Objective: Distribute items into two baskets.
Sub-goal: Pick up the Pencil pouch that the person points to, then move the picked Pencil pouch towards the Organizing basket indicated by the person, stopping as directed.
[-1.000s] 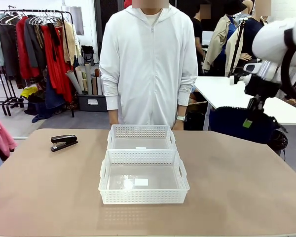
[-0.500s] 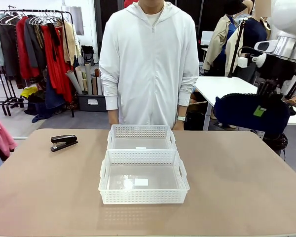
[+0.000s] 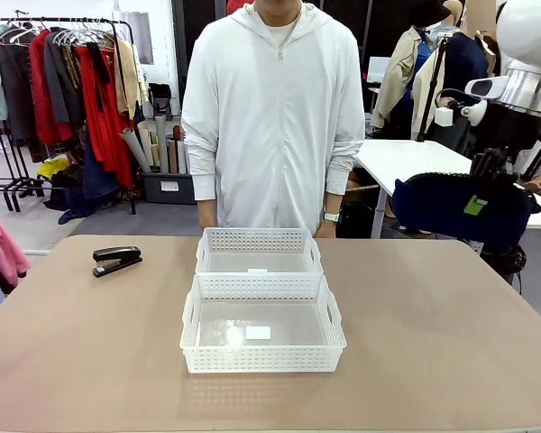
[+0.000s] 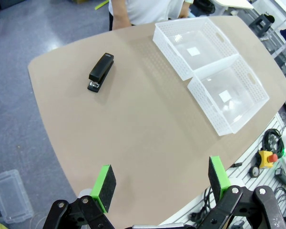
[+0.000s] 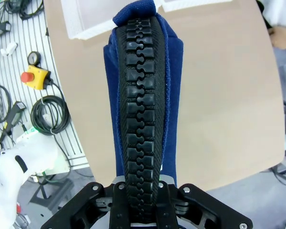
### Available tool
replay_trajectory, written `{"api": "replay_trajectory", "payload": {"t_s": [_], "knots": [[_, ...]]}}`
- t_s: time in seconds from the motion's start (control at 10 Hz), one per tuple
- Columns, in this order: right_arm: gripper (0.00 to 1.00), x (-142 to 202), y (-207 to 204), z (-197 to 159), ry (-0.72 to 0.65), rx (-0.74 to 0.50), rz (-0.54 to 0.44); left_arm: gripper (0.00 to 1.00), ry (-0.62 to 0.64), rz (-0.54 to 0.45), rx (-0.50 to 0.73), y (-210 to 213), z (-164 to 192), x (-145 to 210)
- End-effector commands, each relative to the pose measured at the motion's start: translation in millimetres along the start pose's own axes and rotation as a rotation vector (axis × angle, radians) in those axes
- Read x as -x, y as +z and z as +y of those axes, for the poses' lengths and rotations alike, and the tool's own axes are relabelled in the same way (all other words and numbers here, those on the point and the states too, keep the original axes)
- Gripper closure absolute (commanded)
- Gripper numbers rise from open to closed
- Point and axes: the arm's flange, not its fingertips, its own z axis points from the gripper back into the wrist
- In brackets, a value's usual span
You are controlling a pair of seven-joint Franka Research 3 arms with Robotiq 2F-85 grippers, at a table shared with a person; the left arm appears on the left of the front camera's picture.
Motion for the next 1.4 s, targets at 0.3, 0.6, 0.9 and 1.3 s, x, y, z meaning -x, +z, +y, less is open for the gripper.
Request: {"api": "replay_trajectory", "payload": {"t_s": [0.3, 0.6, 0.9, 1.3], "knots": [[1.00, -2.5, 2.1, 0.3, -0.006, 0.007, -0.008, 0.00, -0.001, -0.001, 0.002, 0.2, -0.2, 0.3], [1.00, -2.5, 2.1, 0.3, -0.006, 0.007, -0.008, 0.00, -0.001, -0.001, 0.002, 0.2, -0.2, 0.3], [1.00, -2.5, 2.1, 0.3, -0.006, 0.007, -0.008, 0.00, -0.001, -0.001, 0.002, 0.2, -0.2, 0.3], [1.00, -2.5, 2.1, 0.3, -0.006, 0.007, -0.008, 0.00, -0.001, -0.001, 0.002, 0.2, -0.2, 0.3]]}}
